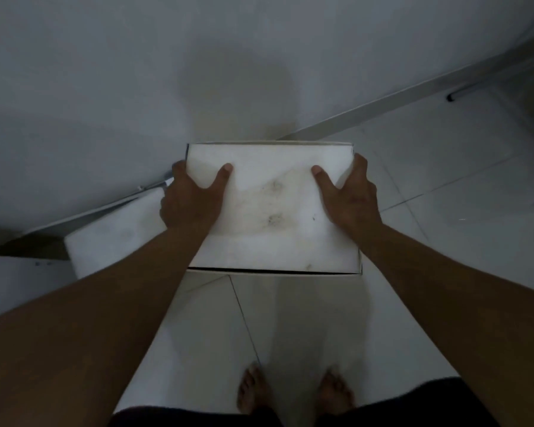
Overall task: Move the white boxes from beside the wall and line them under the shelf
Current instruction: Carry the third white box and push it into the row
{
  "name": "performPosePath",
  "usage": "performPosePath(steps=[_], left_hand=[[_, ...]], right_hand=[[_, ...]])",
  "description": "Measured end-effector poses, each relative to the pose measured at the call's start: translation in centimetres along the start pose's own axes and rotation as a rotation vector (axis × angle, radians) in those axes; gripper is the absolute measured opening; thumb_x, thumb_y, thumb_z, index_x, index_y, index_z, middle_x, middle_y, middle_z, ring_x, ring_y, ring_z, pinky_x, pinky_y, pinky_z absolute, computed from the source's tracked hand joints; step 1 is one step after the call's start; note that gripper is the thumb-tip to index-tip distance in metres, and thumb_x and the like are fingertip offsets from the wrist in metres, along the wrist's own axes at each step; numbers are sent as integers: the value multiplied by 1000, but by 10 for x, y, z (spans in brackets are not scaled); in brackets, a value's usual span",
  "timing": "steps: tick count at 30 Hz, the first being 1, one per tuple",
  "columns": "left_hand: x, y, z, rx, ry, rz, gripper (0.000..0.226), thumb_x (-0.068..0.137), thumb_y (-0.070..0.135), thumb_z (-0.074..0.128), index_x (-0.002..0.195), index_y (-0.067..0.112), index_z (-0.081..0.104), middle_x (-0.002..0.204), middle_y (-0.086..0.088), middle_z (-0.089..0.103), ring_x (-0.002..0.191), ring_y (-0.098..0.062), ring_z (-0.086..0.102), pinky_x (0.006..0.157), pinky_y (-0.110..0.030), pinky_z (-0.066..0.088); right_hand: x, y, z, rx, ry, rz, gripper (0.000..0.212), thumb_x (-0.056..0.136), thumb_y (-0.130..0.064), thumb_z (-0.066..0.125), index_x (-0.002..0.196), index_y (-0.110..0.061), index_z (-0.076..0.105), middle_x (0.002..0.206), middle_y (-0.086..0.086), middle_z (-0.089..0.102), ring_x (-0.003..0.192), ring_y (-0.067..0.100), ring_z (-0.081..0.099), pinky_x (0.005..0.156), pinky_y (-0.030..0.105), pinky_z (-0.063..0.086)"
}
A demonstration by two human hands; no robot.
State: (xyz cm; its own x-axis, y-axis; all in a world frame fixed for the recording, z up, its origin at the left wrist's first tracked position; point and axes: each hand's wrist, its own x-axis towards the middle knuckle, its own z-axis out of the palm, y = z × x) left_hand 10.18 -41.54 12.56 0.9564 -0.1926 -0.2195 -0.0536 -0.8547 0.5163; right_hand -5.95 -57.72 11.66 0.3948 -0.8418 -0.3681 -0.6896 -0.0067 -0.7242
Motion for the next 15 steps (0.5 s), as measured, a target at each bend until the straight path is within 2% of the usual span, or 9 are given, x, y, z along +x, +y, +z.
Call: performPosePath(steps=[4,10,15], left_hand=[[-29,31,-78,-5,20,-20,87,75,78,55,137,19,40,127,-13,59,117,-36,55,96,-45,43],[-79,61,-192,-19,54,-62,86,76,77,55,137,18,40,126,-14,59,116,-37,56,95,-44,43],[-116,71,-289,-33,66,-94,87,76,77,55,137,18,39,127,-13,58,117,-36,55,95,-45,43]], right_hand=[[-43,-61,-45,-4,-15,-22,81,85,-63,58,148,-26,22,132,13,52,117,33,53,91,34,43],[-112,-142,-103,4,-66,-61,81,83,-65,58,146,-28,24,132,14,52,118,34,52,98,36,44],[-174,-206,-137,-13,-103,-111,80,83,-66,58,145,-29,25,129,14,53,116,32,53,95,33,43]])
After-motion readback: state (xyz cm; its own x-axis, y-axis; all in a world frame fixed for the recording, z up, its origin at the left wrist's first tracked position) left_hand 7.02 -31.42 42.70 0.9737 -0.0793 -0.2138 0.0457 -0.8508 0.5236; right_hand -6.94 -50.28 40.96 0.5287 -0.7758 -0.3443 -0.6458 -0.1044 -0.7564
